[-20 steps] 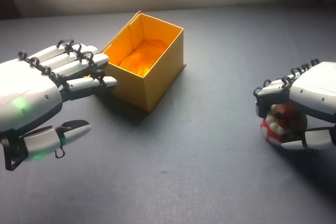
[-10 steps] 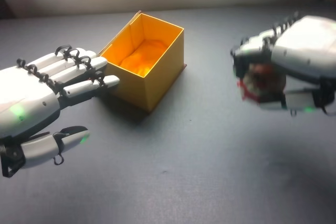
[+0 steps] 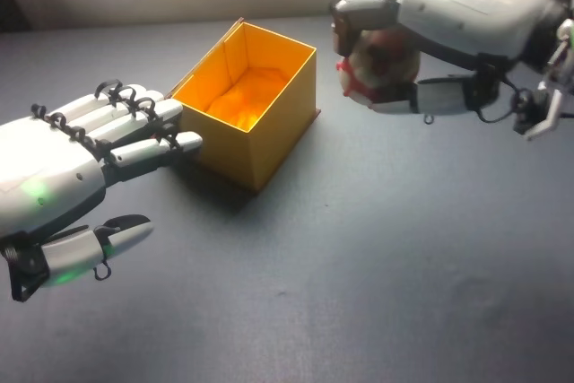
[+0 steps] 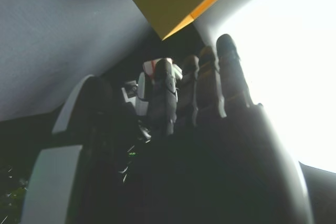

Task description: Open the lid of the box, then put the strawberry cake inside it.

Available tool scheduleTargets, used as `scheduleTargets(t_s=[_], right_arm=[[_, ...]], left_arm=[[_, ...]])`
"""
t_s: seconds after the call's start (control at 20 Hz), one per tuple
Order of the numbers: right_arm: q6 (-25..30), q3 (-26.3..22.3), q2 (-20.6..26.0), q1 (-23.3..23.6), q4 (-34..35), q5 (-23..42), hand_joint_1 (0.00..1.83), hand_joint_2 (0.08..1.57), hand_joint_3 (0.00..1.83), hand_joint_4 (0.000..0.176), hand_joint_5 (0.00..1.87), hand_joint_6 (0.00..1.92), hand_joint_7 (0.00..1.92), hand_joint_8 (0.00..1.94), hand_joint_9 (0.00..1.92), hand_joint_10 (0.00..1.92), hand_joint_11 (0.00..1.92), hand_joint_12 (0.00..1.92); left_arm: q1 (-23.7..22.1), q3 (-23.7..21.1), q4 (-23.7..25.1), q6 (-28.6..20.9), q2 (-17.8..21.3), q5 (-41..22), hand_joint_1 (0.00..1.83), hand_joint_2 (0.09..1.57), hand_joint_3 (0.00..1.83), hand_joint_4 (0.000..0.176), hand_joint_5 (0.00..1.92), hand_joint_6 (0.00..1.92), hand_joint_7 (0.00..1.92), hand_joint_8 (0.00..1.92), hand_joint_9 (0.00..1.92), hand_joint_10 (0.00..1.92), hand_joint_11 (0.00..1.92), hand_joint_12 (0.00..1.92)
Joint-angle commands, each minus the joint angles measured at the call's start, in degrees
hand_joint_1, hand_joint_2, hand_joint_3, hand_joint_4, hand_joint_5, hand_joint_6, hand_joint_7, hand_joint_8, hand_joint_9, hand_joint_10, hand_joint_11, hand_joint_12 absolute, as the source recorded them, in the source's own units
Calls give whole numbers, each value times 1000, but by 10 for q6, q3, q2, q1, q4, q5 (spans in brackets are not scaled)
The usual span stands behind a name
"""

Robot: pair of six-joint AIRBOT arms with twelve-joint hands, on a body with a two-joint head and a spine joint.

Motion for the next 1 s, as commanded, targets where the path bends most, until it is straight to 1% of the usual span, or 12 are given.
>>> scheduleTargets(t_s=[0.0,0.05,0.15,0.2,0.35,0.4,0.45,0.65,0.7,0.75,0.85,0.95], right_arm=[[1,5,0,13,6,65,1206,1270,0,0,644,1323,751,1513,728,1495,641,1751],[1,8,-4,18,3,64,1188,1278,2,0,656,1409,709,1522,901,1835,994,1887],[1,18,-16,30,-1,62,1176,1293,5,0,635,1460,679,1563,1007,1904,1141,1914],[1,26,-26,38,-2,60,1173,1287,2,0,658,1278,740,1736,892,1796,1003,1921],[1,46,-51,59,-7,43,1193,1282,0,0,630,1253,768,1630,931,1678,984,1877],[1,52,-58,65,-9,37,1188,1278,0,0,659,1389,719,1544,1001,1852,1095,1912],[1,59,-67,71,-9,32,1312,1257,0,0,660,1162,707,1521,841,1682,850,1836],[1,83,-100,98,-28,3,1230,1252,3,0,666,1217,787,1525,848,1534,861,1761],[1,91,-114,105,-36,-9,1122,1260,0,0,700,1341,1120,1871,1305,1835,1376,1883],[1,100,-126,109,-36,-17,1120,1232,0,0,761,1293,1282,1927,1487,1904,1582,1913],[1,117,-144,115,-36,-32,1104,1246,3,0,733,1342,992,1899,1223,1920,1343,1921],[1,129,-157,123,-36,-44,1193,1274,0,0,653,1204,773,1626,855,1602,913,1837]], left_arm=[[-3,2,-4,-3,-3,-65,424,1458,0,53,215,1,48,2,26,7,0,208],[-3,3,-3,-5,-4,-64,388,1465,2,57,205,4,46,1,33,8,0,245],[-6,7,0,-7,-8,-60,365,1466,1,53,212,6,52,1,51,12,0,421],[-7,9,1,-9,-11,-58,322,1481,4,51,209,3,28,0,26,1,0,432],[-11,16,8,-16,-19,-53,364,1474,0,51,217,5,25,4,21,3,0,433],[-13,18,10,-18,-21,-50,422,1459,0,40,240,10,58,6,47,10,0,492],[-14,19,12,-18,-22,-48,434,1462,1,32,249,10,58,2,47,7,0,439],[-20,31,21,-29,-35,-41,467,1450,0,20,283,16,90,3,71,12,0,568],[-23,35,26,-34,-40,-39,481,1451,0,21,276,9,69,1,50,2,0,499],[-25,37,29,-36,-43,-36,482,1450,0,22,278,9,72,3,55,4,0,486],[-29,40,34,-38,-47,-29,425,1459,2,17,295,15,81,3,71,11,0,546],[-34,44,39,-42,-52,-24,464,1450,0,12,310,19,114,7,91,18,0,614]])
